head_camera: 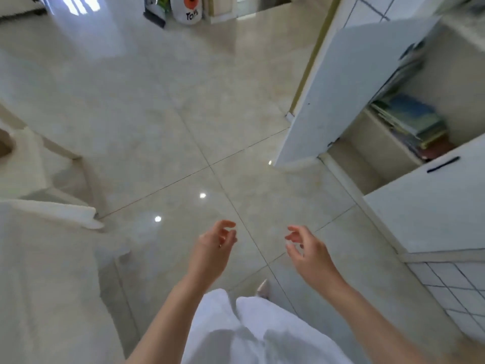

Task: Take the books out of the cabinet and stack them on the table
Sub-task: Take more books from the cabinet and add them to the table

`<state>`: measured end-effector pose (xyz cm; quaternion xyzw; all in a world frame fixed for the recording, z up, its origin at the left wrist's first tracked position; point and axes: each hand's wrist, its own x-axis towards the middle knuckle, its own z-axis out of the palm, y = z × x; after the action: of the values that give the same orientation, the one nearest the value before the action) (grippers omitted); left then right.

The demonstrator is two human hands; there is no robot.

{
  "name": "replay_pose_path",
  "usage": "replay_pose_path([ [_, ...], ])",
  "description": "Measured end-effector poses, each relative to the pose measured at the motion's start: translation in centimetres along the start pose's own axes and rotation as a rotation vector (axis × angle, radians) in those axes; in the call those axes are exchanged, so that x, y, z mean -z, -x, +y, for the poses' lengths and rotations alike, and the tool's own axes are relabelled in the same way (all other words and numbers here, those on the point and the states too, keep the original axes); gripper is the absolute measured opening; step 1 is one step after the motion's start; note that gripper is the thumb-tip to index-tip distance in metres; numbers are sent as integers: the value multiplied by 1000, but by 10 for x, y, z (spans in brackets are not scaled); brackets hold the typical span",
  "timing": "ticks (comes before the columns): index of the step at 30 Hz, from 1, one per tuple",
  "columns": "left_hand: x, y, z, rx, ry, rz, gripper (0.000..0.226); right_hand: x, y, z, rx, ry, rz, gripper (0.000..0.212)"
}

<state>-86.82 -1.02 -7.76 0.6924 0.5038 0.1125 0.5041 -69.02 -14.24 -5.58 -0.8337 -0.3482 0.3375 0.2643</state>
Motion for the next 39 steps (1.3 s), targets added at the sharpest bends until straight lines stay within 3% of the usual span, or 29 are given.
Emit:
replay_pose_path([
  [3,-53,-19,36,-16,-2,-76,27,49,-7,42,-100,-87,56,32],
  [7,-116,-44,80,-65,-92,-213,15,115,-25,88,-201,-185,179,26],
  [16,-220,-121,171,-196,-233,-441,18,225,-91,142,-288,-323,353,24],
  [32,-400,-344,356,-383,-351,-572,24,395,-286,199,-357,-313,411,24],
  [39,-485,-403,394,-376,-392,-590,25,447,-363,252,-403,-304,367,31],
])
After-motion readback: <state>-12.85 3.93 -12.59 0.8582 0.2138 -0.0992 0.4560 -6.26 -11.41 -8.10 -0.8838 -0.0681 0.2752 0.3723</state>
